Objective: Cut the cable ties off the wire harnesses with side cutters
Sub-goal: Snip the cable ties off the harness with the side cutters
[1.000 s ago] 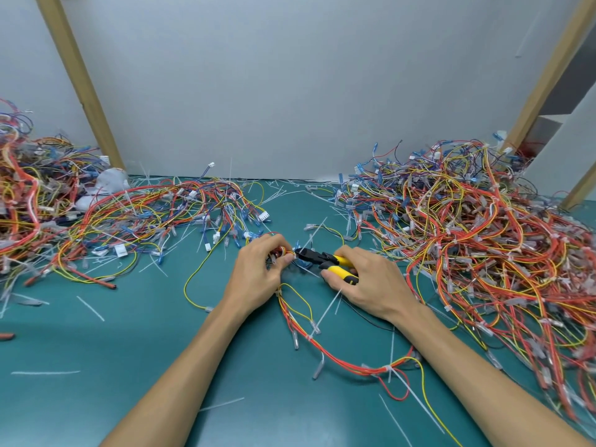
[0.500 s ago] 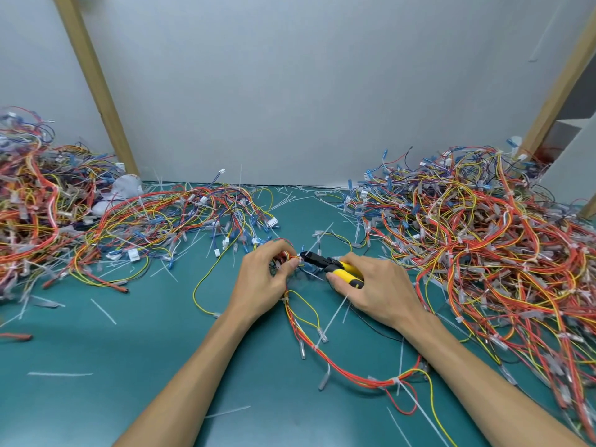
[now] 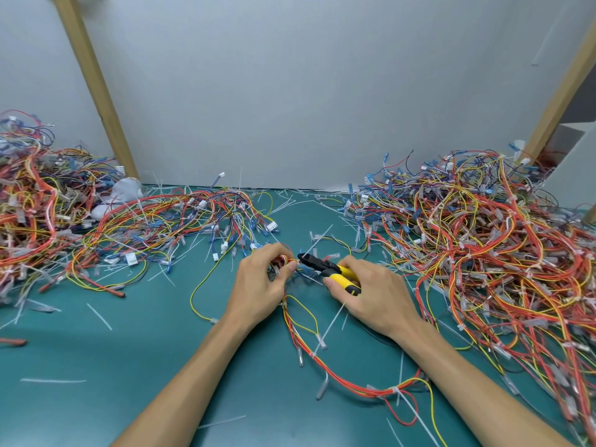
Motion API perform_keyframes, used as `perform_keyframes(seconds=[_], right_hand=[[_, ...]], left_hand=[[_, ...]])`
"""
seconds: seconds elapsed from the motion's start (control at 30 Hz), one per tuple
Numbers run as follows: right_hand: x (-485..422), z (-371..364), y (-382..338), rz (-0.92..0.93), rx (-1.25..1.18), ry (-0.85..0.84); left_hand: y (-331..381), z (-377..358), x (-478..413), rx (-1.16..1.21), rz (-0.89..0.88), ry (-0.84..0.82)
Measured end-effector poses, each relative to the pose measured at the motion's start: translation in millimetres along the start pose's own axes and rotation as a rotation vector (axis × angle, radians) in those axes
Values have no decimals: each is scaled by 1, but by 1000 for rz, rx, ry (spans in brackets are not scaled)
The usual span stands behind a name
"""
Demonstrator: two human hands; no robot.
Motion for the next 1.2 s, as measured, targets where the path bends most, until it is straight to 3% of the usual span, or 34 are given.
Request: perform_keyframes(seconds=[1.2], right_hand=[[0,1,-2,10,-36,-17]], left_hand=[[1,-1,3,-66,-43,-4]])
Point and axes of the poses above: each hand's wrist, its own x-axis away from the middle knuckle, its own z-axis out of the back of the hand, y = z × x, the point moved 1 cm from there along -x, towards the middle knuckle, and after that the axes turned 5 degrees about x, right-handed, at the moved point
